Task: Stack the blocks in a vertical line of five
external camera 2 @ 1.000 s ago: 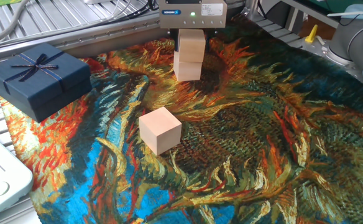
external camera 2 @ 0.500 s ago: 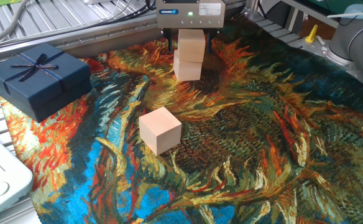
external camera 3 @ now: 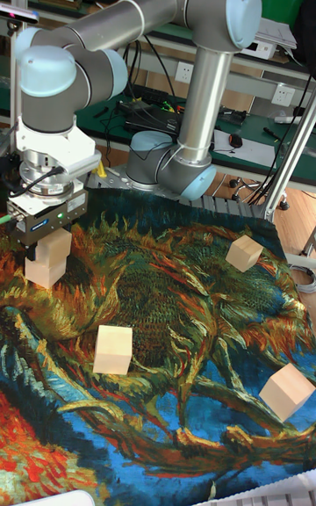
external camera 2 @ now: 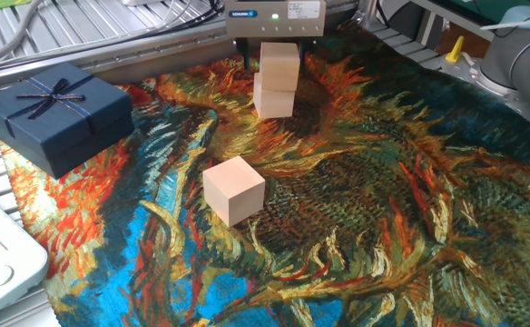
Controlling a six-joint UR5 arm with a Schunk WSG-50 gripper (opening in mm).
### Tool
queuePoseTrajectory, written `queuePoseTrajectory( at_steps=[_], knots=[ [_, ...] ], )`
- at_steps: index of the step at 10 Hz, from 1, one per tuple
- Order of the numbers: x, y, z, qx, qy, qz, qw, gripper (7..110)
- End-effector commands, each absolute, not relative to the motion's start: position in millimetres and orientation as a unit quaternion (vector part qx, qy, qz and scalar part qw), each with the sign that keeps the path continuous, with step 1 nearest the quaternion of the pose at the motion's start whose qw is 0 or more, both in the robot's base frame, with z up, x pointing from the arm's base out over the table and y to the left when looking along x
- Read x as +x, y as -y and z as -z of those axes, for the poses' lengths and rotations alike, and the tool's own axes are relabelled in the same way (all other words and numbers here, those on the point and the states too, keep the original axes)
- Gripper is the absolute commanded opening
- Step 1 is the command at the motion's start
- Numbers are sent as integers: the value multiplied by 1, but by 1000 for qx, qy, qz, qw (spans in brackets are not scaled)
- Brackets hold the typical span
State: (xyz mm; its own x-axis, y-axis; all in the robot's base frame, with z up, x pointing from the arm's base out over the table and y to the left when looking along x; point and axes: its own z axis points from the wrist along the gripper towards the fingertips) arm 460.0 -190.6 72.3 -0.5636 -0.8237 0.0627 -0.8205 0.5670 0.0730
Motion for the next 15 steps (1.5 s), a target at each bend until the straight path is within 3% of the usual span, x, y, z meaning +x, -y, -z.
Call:
queuePoseTrajectory(
  at_steps=[1,8,9,15],
  knots=[
    [464,195,-73,472,880,7,49,66],
    [464,170,-74,466,883,46,33,66],
    [464,170,-75,465,883,45,33,88],
    [459,161,-79,459,886,56,44,88]
  ],
)
